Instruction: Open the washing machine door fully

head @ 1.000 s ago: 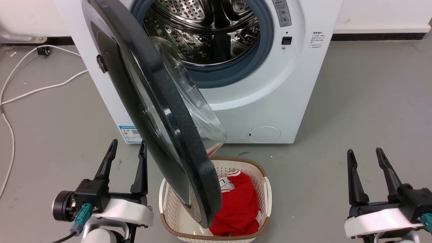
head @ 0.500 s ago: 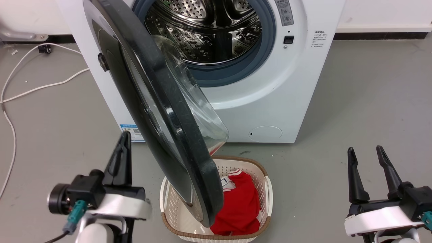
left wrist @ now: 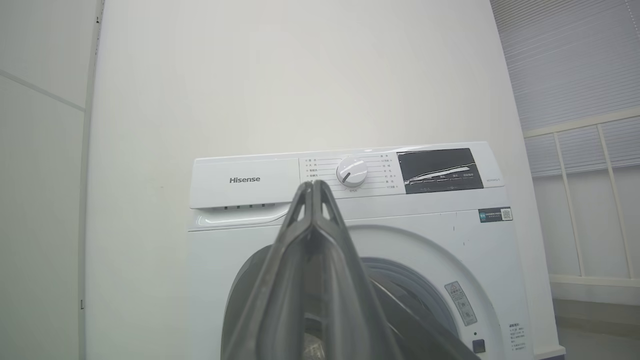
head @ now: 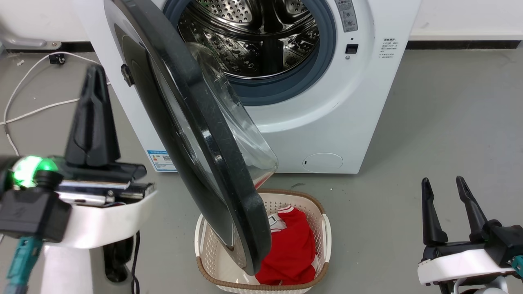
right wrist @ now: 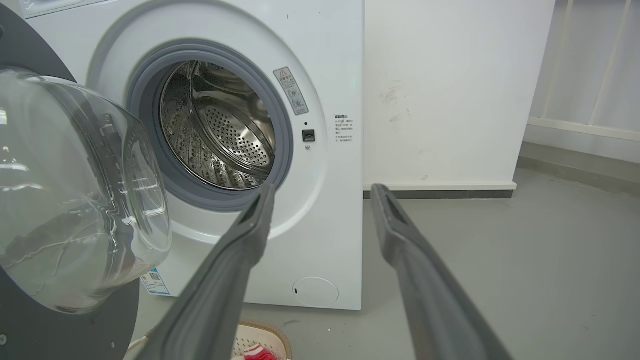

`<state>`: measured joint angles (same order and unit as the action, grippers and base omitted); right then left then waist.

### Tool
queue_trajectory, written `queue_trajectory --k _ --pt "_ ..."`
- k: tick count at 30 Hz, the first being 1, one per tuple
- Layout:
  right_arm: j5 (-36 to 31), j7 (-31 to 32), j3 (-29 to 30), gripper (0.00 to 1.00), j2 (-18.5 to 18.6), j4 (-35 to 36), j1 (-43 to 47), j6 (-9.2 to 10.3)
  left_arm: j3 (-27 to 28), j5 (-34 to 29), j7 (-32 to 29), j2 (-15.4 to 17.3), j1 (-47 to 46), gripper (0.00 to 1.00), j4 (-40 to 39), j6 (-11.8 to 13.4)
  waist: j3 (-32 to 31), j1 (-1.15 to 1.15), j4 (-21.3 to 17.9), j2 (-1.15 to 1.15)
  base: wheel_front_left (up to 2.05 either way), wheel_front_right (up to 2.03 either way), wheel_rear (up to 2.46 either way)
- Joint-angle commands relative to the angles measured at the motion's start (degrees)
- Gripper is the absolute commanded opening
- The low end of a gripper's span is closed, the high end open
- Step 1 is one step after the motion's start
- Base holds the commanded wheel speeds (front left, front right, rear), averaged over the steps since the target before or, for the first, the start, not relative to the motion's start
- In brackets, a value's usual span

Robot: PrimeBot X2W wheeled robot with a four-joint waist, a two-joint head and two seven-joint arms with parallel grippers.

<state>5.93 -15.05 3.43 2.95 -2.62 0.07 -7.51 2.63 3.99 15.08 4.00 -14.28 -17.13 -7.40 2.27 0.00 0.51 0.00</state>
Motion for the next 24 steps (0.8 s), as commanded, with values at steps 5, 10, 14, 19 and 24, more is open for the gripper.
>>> queue_trajectory --k 5,10,14,19,24 --pt "0.42 -0.15 0.11 1.00 -0.14 -0.33 -0.29 0.04 -3.22 -0.27 0.12 0.57 -4.56 0.00 -7.02 -0.12 -0.11 0.00 -0.33 0.00 0.00 0.00 0.00" --pt "0.70 -0.15 0.20 1.00 -0.14 -0.55 0.05 0.04 -9.78 1.70 -0.17 1.22 -6.27 0.00 -9.93 -0.13 -0.39 0.00 -0.82 0.00 0.00 0.00 0.00" --pt "0.67 -0.15 0.28 1.00 -0.14 -0.73 0.54 0.04 -16.25 4.98 -3.52 1.41 -4.67 0.00 -10.81 -0.13 -0.62 0.00 -1.19 0.00 0.00 0.00 0.00" --pt "0.94 -0.14 0.22 1.00 -0.13 -0.95 0.96 0.04 -23.02 9.51 -9.95 1.72 -0.42 0.00 -11.18 -0.12 -0.81 0.00 -1.43 0.00 0.00 0.00 0.00" --pt "1.04 -0.13 0.38 1.00 -0.14 -1.32 1.59 0.03 -28.14 14.28 -19.17 2.54 9.63 0.00 -11.10 0.85 -1.38 0.00 -0.99 0.00 0.00 0.00 0.00"
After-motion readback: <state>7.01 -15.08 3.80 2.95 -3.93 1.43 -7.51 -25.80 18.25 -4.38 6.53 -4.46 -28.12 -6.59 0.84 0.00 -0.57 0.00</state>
